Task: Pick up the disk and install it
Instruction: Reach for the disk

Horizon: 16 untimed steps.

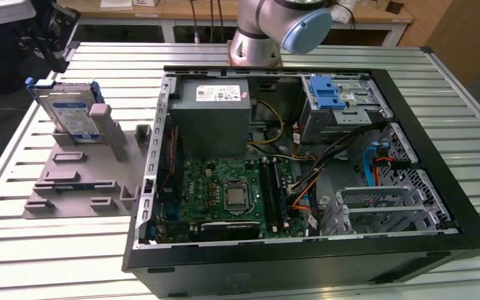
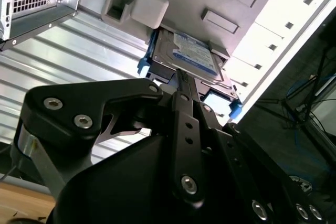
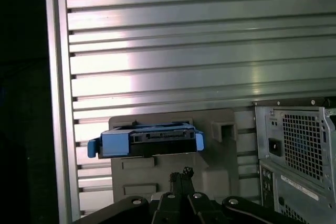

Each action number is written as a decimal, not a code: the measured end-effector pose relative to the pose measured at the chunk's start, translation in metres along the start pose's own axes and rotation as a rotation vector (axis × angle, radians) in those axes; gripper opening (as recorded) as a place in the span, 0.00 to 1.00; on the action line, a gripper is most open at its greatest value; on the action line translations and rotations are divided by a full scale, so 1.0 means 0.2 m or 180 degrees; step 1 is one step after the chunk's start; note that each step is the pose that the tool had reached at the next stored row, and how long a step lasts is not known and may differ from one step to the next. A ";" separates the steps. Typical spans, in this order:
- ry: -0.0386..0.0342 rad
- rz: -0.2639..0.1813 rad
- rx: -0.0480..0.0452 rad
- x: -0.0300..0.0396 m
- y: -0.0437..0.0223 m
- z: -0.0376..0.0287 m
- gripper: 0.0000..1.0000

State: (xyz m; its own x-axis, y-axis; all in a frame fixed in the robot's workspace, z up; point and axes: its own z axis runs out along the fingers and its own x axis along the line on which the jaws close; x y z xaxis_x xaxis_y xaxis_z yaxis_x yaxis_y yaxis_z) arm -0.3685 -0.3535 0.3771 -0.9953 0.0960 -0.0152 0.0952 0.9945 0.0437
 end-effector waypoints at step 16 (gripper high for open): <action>0.0000 0.0008 0.0001 0.184 -0.010 0.023 0.11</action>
State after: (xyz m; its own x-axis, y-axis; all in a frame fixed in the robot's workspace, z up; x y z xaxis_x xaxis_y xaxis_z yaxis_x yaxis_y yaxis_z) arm -0.4052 -0.3517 0.3719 -0.9950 0.0985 -0.0152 0.0977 0.9943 0.0434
